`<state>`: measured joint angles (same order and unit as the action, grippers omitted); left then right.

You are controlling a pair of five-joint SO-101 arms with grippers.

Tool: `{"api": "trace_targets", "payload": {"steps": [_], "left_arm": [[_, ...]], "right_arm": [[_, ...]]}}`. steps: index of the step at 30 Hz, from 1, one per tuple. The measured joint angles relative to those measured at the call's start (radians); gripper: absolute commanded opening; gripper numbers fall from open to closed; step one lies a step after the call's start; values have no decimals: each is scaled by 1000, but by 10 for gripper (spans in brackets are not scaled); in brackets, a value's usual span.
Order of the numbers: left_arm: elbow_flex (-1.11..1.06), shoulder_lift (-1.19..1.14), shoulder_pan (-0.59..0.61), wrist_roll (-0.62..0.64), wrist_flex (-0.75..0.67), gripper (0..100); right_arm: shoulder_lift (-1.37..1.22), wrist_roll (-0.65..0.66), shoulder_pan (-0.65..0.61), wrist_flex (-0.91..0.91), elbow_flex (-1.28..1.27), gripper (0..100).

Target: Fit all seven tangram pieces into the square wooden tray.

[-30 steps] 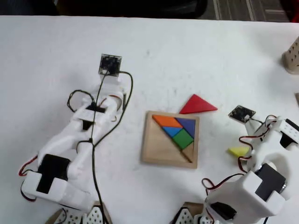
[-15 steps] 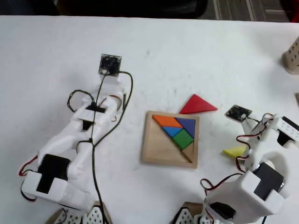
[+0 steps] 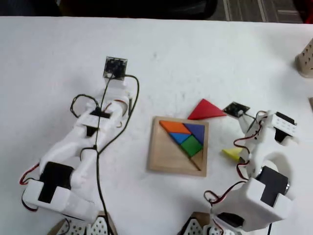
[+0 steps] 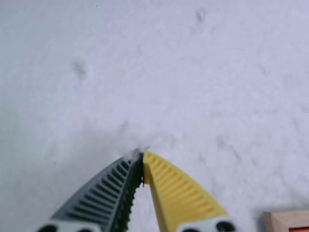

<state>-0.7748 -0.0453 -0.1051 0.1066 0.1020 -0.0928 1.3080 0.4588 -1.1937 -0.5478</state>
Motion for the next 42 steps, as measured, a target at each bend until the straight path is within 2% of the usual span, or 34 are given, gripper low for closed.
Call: {"api": "trace_targets", "payload": {"steps": [19, 25, 39, 42], "left_arm": [[0, 0, 0, 0, 0, 27], [0, 0, 0, 0, 0, 27], [0, 0, 0, 0, 0, 27], [0, 0, 0, 0, 0, 27]], "right_arm": [[0, -215, -137, -3, 0, 231], [3, -247, -152, -3, 0, 232], [227, -345, -261, -11, -138, 237], [284, -365, -256, -11, -153, 296]]}}
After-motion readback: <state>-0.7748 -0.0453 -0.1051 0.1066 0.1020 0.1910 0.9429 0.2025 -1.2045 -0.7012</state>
